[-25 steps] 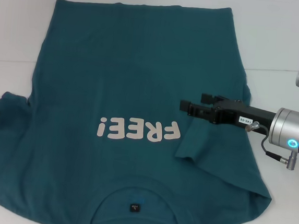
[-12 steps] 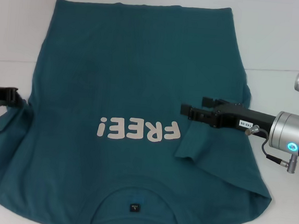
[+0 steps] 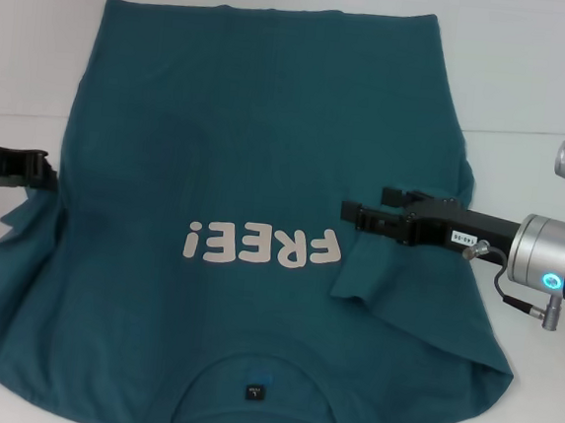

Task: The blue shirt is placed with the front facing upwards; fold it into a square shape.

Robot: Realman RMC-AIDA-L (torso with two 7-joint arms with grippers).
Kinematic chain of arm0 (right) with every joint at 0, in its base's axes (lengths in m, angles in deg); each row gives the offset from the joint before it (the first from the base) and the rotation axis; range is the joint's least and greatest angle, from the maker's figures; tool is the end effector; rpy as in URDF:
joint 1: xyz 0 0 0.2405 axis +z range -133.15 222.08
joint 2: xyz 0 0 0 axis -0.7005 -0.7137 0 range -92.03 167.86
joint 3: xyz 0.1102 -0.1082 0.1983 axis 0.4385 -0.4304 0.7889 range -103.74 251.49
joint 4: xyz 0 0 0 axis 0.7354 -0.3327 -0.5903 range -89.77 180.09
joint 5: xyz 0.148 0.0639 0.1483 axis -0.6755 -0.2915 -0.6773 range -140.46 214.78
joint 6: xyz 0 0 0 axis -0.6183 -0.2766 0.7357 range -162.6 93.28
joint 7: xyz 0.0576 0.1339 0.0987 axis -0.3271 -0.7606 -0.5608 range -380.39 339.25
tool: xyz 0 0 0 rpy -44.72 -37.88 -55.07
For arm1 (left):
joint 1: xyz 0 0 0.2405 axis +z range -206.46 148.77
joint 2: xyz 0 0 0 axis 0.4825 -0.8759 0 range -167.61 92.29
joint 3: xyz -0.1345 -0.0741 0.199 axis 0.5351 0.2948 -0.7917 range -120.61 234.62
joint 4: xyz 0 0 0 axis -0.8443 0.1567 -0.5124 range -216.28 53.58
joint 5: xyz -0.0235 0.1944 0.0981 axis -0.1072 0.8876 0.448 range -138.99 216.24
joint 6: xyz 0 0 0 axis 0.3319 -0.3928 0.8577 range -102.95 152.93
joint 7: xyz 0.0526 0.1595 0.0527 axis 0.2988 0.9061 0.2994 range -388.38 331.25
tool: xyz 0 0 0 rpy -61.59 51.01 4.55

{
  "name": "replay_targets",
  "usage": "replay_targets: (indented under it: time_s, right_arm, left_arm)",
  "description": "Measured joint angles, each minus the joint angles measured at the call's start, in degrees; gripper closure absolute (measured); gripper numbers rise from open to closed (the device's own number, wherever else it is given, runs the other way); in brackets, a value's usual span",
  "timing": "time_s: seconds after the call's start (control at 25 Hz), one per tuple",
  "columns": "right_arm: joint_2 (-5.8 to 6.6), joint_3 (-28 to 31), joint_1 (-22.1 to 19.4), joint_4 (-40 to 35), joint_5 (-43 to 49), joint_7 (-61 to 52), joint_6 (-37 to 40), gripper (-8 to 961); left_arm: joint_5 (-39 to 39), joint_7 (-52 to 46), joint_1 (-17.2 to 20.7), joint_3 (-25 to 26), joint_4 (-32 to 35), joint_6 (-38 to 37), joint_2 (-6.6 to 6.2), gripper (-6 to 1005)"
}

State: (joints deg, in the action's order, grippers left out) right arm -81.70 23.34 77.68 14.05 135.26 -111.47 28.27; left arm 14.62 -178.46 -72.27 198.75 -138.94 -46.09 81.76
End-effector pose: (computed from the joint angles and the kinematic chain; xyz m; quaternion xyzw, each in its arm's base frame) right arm 0.2521 0.4082 -0.0451 -0.8589 0.3676 0.2643 0.2393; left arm -0.2604 0.4488 0.0485 -0.7584 -0.5614 -0.0412 0.3285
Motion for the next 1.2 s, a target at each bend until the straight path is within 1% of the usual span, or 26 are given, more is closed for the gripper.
replay_targets:
  time_s: [0.12, 0.36, 0.56, 0.68, 0.92, 1.2]
  right_arm:
    - [0.0, 0.0, 0.0, 0.0, 0.0, 0.14, 0.0, 12]
    - [0.0, 0.0, 0.01, 0.14, -0.01, 1.05, 0.0, 12]
    - [0.0, 0.0, 0.01, 0.76, -0.01, 1.83, -0.14, 12]
    - [0.0, 0.0, 0.01, 1.04, -0.01, 2.3, -0.23, 12]
    - [0.0, 0.0, 0.01, 1.79, -0.01, 3.01, -0.28, 12]
    - [0.0, 0.0, -0.05, 2.17, -0.01, 3.21, -0.91, 13]
  left_arm:
    - [-0.6, -0.01, -0.05, -0.22, -0.61, -0.57, 0.35, 960]
    - [-4.46, -0.04, -0.27, -0.48, -0.88, -2.23, 1.03, 960]
    - [-5.69, -0.6, -0.36, -0.5, -0.68, -2.4, 1.94, 960]
    - [-5.85, -0.84, -0.48, -0.5, -0.37, -2.37, 2.28, 960]
    - [-7.33, -1.2, -0.93, -0.51, 1.8, -1.06, 2.39, 960]
    - [-8.94, -1.26, -1.24, -0.51, 2.22, -0.21, 2.61, 960]
